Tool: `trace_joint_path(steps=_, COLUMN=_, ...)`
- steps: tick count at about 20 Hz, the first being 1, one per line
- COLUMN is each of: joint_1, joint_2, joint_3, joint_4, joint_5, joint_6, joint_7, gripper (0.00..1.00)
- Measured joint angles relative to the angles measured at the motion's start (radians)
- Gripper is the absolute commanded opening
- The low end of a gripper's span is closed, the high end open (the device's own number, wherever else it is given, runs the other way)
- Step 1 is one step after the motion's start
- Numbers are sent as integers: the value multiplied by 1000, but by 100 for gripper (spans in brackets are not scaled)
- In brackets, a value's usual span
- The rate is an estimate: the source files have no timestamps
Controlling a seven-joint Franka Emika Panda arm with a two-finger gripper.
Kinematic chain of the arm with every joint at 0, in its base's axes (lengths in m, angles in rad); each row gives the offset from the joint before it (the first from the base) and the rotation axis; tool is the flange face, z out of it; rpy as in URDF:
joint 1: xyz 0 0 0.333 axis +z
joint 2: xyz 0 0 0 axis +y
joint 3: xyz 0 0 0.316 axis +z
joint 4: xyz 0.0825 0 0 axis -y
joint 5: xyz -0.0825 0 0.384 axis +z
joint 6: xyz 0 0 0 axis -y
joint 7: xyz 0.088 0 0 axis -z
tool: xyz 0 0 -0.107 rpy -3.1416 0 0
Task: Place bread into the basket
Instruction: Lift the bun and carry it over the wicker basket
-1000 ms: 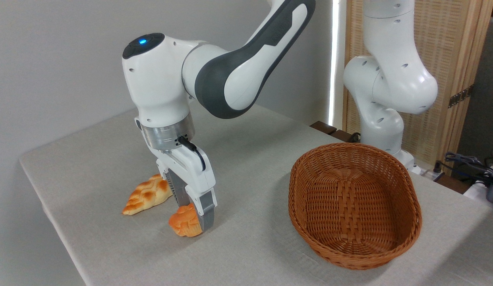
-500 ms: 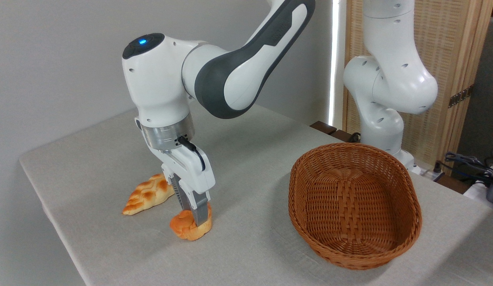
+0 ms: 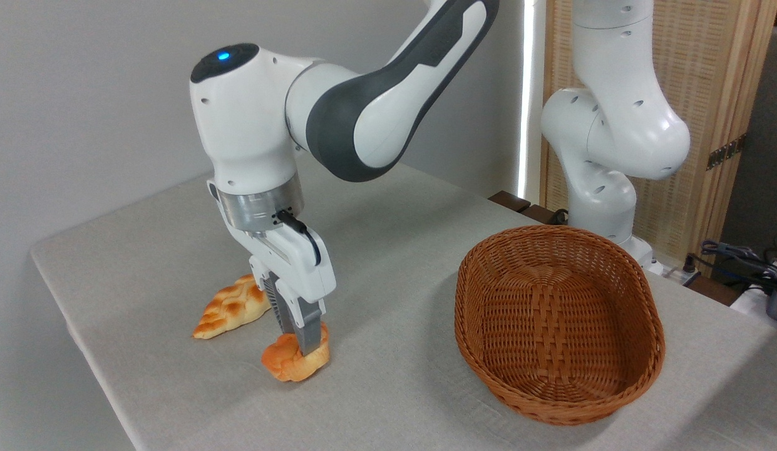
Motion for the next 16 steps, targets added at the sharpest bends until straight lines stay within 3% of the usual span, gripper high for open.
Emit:
trace_joint_path(steps=4, joint_1=3, joint_2=-8, joint_3=2, joint_4=38, joint_5=-31, joint_6=-10, joint_7=0, gripper=0)
trace_joint_path(steps=8, joint_1=6, joint_2=-54, joint_3=24, joint_4=64, joint_5=-34, joint_6=-113, joint_7=45, gripper=0)
trace_joint_path(steps=11, joint_1=6, joint_2=-128, joint_3=58, joint_4=68, joint_5=-35, joint_6=-262, joint_7=165, gripper=0)
trace_joint_path(steps=16, joint_1=7, joint_2=-252, joint_3=151, joint_4=29, joint_5=-35, joint_6=-531, joint_7=502, gripper=3)
